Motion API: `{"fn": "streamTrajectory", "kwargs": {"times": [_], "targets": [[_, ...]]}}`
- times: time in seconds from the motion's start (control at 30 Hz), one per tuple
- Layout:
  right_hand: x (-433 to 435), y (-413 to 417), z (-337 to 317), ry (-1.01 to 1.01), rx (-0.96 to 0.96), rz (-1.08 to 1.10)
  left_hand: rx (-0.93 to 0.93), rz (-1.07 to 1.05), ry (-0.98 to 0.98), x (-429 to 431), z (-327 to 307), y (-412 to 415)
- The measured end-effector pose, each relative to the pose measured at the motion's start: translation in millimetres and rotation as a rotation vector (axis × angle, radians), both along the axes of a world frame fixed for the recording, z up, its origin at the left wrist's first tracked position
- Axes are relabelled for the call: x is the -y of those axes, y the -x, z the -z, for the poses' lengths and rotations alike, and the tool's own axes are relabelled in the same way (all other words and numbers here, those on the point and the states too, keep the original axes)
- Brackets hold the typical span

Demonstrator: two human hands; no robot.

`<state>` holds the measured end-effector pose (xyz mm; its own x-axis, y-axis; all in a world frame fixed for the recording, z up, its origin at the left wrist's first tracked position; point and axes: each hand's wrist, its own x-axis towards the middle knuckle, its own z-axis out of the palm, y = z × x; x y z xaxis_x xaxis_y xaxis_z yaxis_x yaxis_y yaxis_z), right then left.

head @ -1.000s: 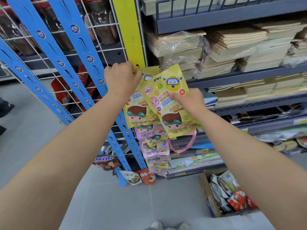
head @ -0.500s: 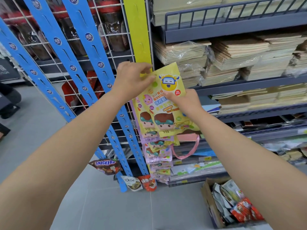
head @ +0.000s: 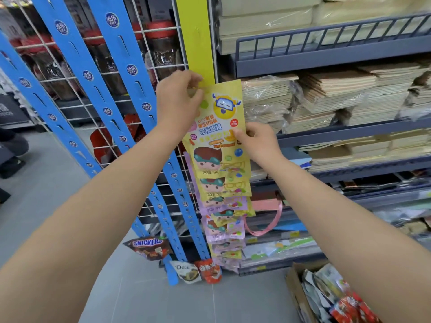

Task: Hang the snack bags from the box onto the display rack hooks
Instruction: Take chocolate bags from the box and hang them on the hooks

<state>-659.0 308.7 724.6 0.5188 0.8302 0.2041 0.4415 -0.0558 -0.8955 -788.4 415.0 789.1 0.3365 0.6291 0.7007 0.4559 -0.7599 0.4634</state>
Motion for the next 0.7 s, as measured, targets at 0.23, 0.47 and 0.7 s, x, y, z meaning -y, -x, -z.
{"fn": "streamTrajectory", "kwargs": {"times": [0.23, 0.47, 0.7], "targets": [[-4, -7, -9, -0.070, 0.105, 0.104, -0.082, -0.190, -0.128, -9, -5, -15], [-2, -14, -6, -0.074, 0.119, 0.142, -0.089, -0.277, -0.119, -6, -2, -22], [-1, -18, -8, -0.088, 0.128, 0.153, -0.070, -0.258, -0.109, -6, 2, -19]]}}
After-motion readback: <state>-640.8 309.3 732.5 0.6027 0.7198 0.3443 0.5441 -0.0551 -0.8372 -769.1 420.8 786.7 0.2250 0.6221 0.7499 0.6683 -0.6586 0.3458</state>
